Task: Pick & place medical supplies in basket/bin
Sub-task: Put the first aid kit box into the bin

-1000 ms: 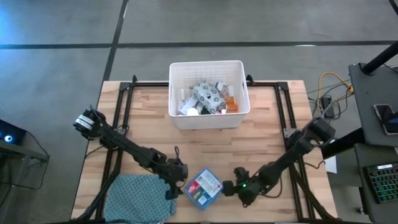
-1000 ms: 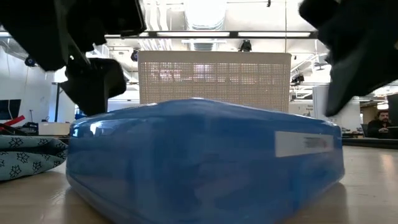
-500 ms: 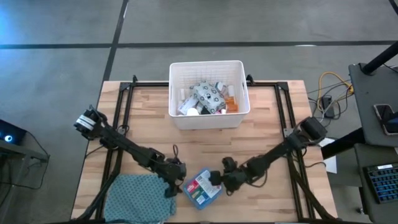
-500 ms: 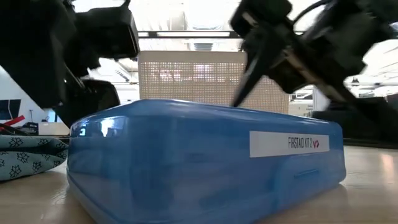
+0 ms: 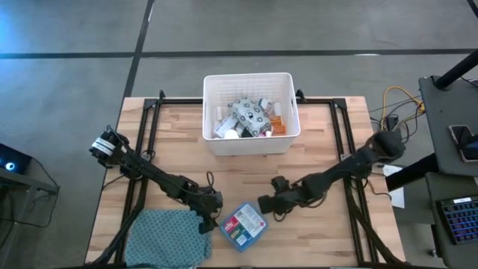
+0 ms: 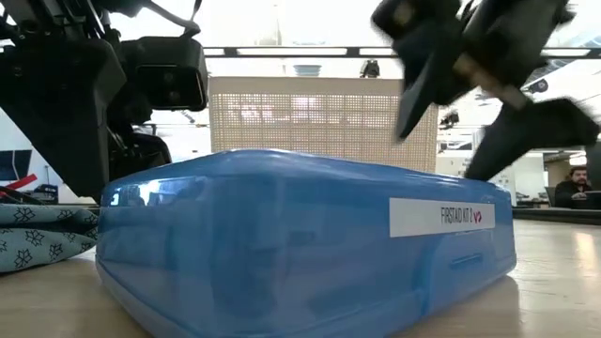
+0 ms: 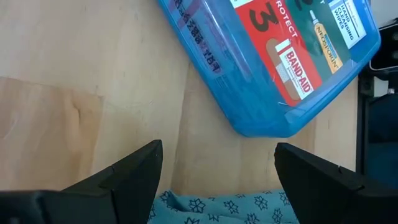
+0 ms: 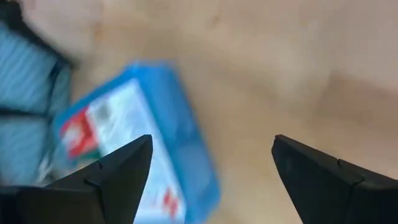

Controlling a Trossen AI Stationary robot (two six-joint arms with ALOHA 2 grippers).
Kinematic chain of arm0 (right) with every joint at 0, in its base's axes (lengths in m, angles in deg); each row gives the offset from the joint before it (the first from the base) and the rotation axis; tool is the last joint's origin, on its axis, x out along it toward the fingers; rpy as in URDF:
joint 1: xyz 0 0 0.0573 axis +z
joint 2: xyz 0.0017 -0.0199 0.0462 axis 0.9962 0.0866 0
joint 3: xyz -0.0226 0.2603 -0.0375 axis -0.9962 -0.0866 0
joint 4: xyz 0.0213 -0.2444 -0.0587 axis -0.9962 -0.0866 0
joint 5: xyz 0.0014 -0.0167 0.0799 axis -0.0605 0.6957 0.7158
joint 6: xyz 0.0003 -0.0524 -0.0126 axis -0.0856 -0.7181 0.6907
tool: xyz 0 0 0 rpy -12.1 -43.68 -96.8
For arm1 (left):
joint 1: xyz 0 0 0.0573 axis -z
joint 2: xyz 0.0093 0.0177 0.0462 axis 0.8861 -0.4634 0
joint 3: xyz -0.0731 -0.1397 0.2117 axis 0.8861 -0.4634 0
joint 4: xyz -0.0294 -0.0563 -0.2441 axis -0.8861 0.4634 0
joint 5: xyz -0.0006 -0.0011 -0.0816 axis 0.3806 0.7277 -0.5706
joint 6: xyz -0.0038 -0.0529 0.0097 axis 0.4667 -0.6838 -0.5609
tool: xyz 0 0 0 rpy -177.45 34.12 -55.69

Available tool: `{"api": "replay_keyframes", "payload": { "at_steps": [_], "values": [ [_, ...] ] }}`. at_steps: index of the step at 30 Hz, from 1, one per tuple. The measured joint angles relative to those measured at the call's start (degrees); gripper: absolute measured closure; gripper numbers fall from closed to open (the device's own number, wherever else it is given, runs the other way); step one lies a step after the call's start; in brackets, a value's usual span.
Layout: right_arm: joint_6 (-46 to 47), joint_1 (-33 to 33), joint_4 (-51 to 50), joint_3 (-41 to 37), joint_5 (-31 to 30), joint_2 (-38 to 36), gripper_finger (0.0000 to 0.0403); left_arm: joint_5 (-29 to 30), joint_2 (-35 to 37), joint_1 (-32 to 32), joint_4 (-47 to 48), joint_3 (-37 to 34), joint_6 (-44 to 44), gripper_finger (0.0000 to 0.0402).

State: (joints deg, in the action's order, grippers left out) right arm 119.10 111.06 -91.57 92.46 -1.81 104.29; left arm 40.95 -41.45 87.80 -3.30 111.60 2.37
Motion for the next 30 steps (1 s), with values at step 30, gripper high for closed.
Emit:
{"api": "replay_keyframes", "payload": {
  "at_steps": [30],
  "values": [
    [-4.7, 1.0, 24.8, -0.2, 11.6, 12.7, 0.0096, 0.0, 0.0, -4.5, -4.8, 0.0, 0.3, 0.0114]
  ]
}}
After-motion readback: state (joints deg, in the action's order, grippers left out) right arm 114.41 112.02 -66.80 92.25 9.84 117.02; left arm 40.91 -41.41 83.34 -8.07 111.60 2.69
